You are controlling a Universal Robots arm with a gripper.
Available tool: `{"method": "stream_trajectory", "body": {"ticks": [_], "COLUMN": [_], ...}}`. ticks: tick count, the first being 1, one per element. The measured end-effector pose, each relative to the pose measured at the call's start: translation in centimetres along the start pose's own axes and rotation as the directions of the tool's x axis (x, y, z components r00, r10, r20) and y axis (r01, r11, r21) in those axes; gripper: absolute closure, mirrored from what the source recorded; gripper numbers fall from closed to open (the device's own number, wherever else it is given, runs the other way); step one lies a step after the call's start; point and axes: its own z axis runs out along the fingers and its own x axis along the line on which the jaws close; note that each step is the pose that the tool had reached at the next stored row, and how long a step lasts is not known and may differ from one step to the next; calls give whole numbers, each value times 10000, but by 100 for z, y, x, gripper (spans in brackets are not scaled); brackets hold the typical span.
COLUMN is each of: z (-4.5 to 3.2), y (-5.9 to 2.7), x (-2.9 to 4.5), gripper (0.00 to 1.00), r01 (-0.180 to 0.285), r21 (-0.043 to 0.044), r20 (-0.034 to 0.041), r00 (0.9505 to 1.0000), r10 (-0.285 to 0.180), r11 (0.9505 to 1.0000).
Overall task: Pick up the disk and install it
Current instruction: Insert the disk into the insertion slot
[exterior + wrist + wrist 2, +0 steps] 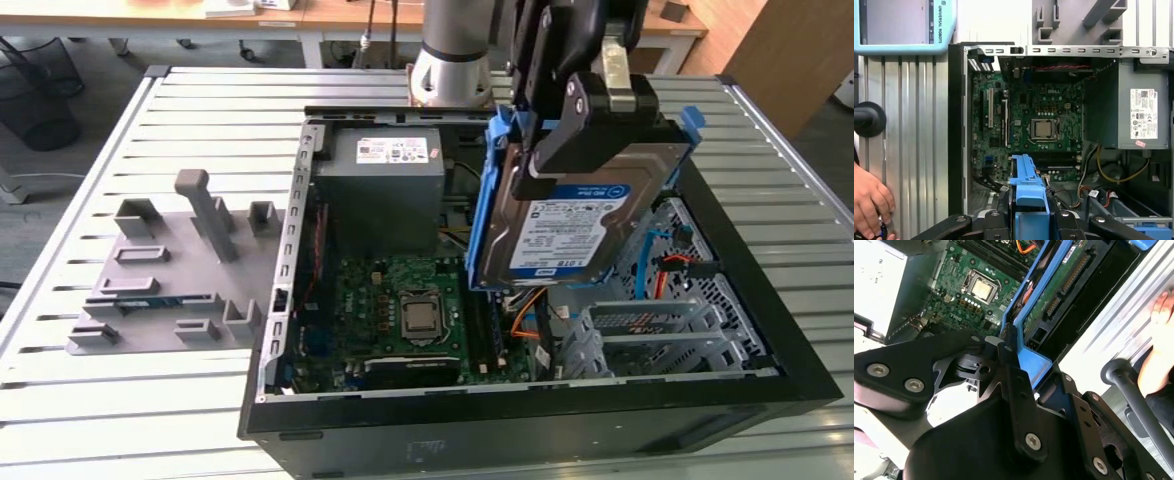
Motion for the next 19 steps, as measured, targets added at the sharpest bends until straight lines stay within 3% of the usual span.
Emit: {"method": "stream_trajectory", "body": {"ticks": [6,19], "z": [36,103], "y": [-19,-319], "x": [126,141], "gripper": [64,64], "r01": [-1,0], "r21": [0,-19], "r20": [1,-3], "r00": [10000,10000], "r10": [1,0], "r11": [10000,10000]}}
